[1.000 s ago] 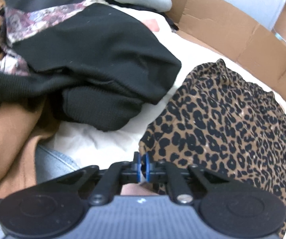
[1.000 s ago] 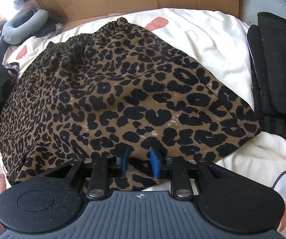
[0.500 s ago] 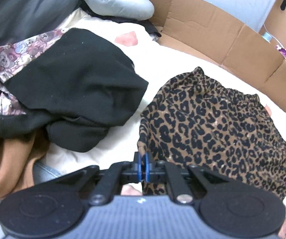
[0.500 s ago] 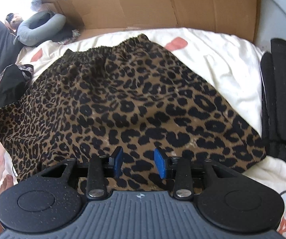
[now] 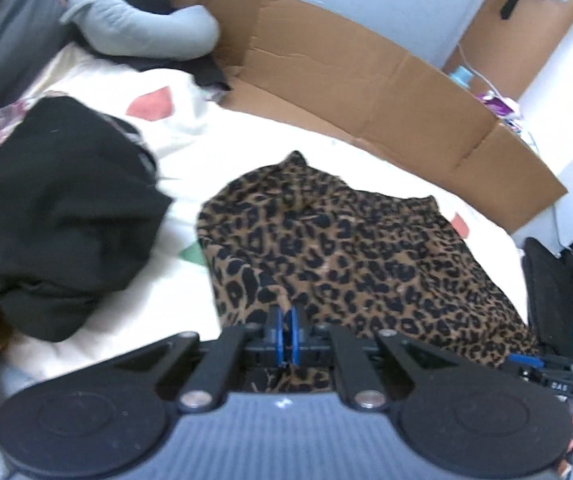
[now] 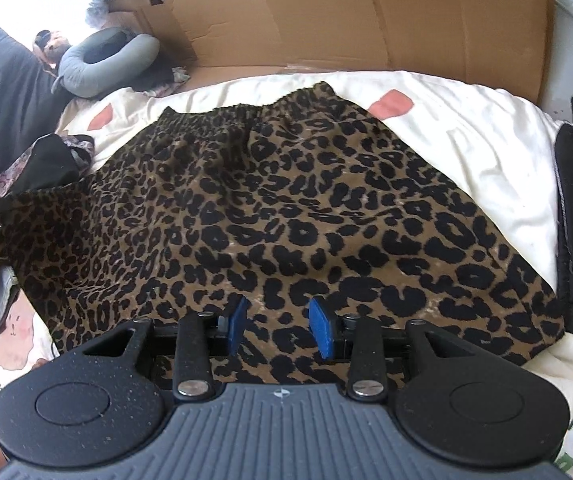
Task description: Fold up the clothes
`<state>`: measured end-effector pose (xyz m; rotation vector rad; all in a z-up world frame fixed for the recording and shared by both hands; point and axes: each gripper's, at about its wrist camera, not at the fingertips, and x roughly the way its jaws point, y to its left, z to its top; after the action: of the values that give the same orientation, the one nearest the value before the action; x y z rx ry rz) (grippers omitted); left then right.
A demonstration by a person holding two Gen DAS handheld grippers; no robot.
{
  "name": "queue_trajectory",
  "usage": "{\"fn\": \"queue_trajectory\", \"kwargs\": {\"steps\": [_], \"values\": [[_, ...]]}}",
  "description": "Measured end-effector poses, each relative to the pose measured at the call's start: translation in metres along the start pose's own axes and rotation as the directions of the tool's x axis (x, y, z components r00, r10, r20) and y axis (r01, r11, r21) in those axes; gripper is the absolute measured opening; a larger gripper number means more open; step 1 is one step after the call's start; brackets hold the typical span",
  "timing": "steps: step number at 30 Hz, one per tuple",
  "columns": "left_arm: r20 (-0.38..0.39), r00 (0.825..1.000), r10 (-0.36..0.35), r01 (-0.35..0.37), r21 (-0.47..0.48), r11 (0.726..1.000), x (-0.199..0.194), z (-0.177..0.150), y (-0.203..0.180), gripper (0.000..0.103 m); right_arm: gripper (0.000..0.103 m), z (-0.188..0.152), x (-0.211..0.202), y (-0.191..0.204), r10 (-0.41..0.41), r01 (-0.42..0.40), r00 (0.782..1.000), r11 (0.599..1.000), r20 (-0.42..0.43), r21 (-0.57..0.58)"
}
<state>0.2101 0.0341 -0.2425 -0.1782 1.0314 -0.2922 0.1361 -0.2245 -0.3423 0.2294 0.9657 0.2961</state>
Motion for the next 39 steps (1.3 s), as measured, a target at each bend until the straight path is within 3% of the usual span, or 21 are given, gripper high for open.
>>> {"fn": "queue_trajectory", "kwargs": {"steps": [14, 28, 39], "values": [[-0.048, 0.997, -0.063, 0.065, 0.051, 0.997, 0.033, 0.004, -0.051, 0.004, 0.042, 0.021, 0.009, 0.04, 0.116, -0.115, 0.993, 0.991, 0.019, -0.071], [-0.081, 0.983, -0.163, 0.171, 0.11, 0.979, 0.059, 0.003, -0.108, 0.004, 0.042, 0.043, 0.016, 0.095, 0.259, -0.25, 0.965, 0.955, 0.04, -0.158], [-0.101, 0.974, -0.204, 0.213, 0.087, 0.973, 0.07, -0.001, -0.123, 0.004, 0.041, 0.046, 0.017, 0.123, 0.309, -0.296, 0.95, 0.934, 0.035, -0.202]]}}
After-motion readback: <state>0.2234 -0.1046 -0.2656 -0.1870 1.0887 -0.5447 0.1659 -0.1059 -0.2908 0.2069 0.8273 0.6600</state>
